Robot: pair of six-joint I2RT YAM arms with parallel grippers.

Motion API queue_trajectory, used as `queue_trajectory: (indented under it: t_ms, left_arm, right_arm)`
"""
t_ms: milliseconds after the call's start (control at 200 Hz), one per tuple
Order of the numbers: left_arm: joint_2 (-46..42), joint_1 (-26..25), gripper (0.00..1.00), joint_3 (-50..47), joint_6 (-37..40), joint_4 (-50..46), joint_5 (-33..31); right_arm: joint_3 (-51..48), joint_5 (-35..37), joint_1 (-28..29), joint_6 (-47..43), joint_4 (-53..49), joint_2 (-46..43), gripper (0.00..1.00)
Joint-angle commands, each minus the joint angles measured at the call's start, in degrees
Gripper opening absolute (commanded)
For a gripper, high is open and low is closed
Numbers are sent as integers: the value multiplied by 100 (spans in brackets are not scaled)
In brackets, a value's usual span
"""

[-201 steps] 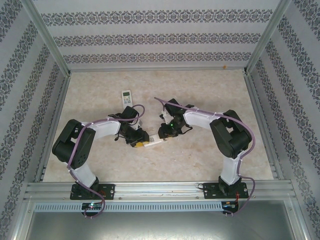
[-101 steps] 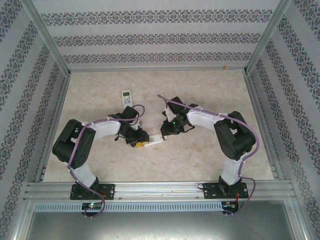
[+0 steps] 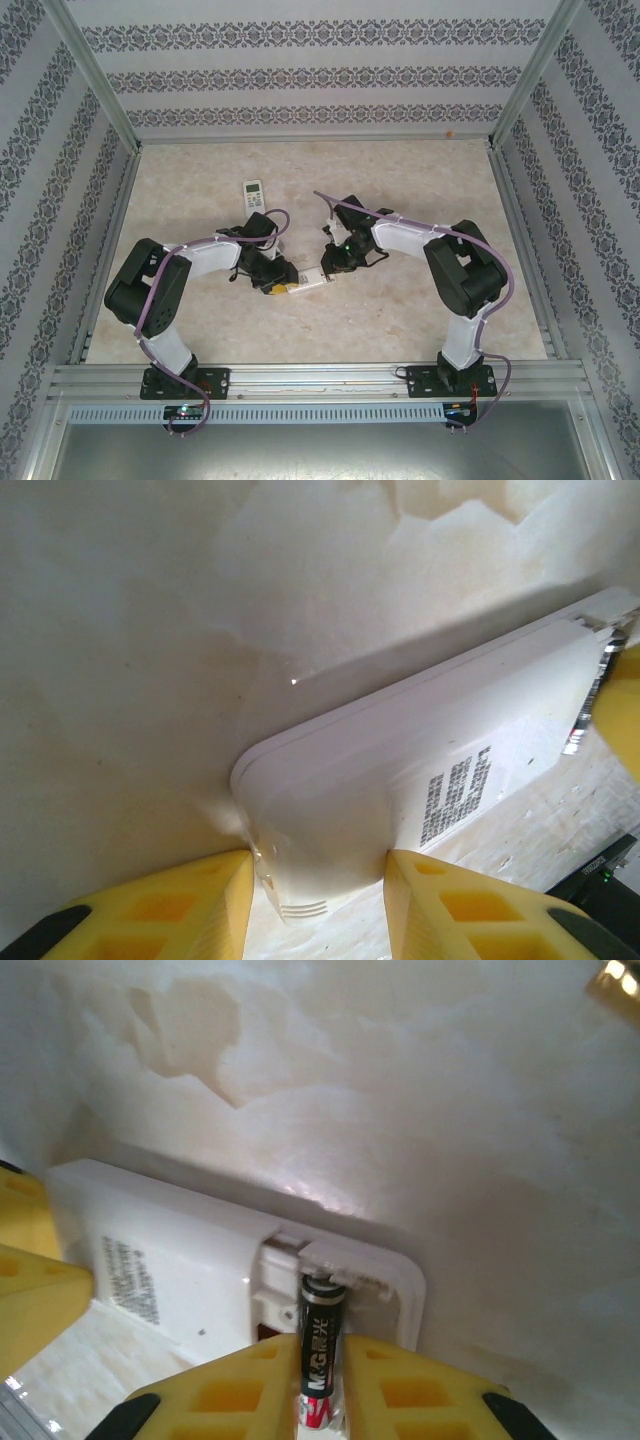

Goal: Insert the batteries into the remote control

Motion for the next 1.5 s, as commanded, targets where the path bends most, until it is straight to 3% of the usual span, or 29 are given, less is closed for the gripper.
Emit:
queue_trajectory:
  t_ms: [0,225,505,714,814,989,1149,1229,1494]
  left_arm:
    - [253,-121,40,-31,1,83,-305]
    - [235,-117,40,-32,25,44,-348]
    - [22,-117,45,114,179,-261,-667]
    - [-987,-103,62,304,542,-822,-1452]
    - [-1511,-98,68,445,729,-807,-1672]
    - [-2299,-100,76,331,931,1,-1577]
    - [-2728,-102,79,62,845,527,-1602]
    - [-2845,-103,80,-52,801,633,-1573]
    - [-2883,-100,82,-170,750,527,-1501]
  right_arm:
    - [122,-5,152,-151,-207,260,19]
    - [170,206,208,-144,-311,153,19]
    - [242,22,-514,560,-268,-1031,41]
    - [285,1603,-1022,1934,-128,-1572,46]
    - [557,1805,-1118,2165,-242,-1239,47]
    - [1097,1614,-958,1547,-361,-433,42]
    - [1707,1910,-616,-739,-813,273,44]
    - [2115,1809,-571,-1442,-1286,653,44]
    - [2890,2025,-460,-2096,-2017,1352,44]
